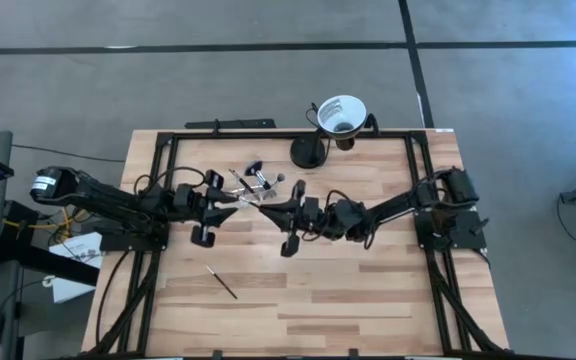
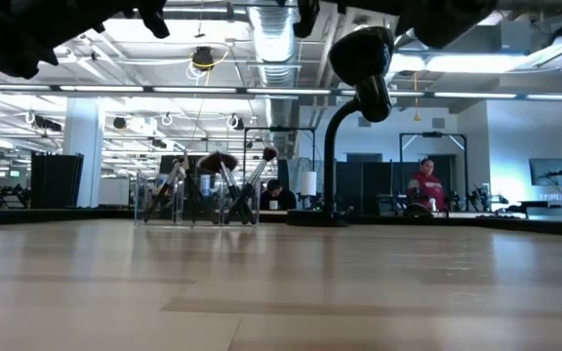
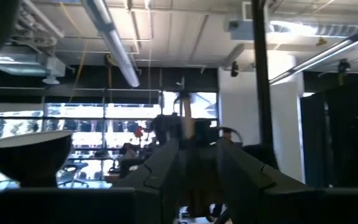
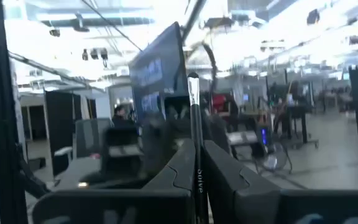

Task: Put items in baskets/containers
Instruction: Put the black eyeshadow brush into the transparent organizer

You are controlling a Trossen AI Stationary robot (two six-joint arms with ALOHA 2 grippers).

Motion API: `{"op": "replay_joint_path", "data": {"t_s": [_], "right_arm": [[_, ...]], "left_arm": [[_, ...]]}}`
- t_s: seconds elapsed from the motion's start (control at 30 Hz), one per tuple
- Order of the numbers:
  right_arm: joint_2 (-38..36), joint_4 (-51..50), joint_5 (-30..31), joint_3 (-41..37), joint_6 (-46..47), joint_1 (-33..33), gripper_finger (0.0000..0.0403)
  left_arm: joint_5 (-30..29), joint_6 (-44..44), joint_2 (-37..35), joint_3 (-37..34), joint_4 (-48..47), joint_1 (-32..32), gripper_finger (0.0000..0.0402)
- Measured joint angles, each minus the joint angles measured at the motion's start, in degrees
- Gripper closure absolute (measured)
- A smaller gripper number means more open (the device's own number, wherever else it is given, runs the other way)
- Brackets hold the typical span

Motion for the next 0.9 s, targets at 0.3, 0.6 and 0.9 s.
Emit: {"op": "replay_joint_path", "data": {"t_s": [0.3,0.6,0.9], "right_arm": [[2.88,1.45,-2.4,0.84,2.11,-1.34,0.0396],[10.95,2.21,-2.45,8.38,2.08,-2.07,0.0396],[12.13,5.86,-2.59,9.18,-0.4,-2.29,0.0395]], "left_arm": [[1.13,0.0,0.0,0.27,0.03,0.0,0.0296],[0.5,0.0,0.0,0.35,0.05,0.0,0.0296],[0.47,0.15,0.0,0.35,0.16,0.0,0.0296]]}}
